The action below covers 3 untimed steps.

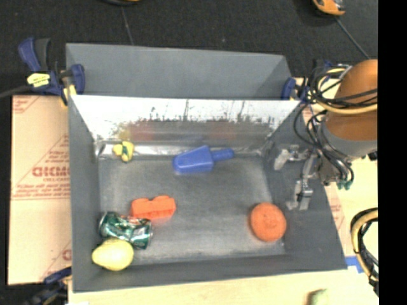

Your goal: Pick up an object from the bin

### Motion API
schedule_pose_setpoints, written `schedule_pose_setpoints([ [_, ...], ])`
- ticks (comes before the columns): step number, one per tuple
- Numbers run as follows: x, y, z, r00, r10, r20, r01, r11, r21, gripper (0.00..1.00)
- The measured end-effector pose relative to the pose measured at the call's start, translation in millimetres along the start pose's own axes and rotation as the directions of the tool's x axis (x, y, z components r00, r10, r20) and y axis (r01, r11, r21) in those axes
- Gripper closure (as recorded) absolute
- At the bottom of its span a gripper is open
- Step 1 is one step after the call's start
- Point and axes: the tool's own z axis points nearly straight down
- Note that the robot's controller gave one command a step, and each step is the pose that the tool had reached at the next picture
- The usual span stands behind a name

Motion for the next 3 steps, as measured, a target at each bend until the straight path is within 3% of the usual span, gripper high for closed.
schedule_pose_setpoints([
  [1, -1.6, 1, -4, 1.0, -0.004, 0.008, 0.004, 1.0, 0.001, 0.0],
  [2, 25.8, -7, 82, 1.0, 0.01, 0.012, -0.01, 1.0, 0.003, 0.0],
  [3, 60.4, 3, 79, 0.996, 0.092, 0.017, -0.092, 0.996, 0.001, 0.0],
])
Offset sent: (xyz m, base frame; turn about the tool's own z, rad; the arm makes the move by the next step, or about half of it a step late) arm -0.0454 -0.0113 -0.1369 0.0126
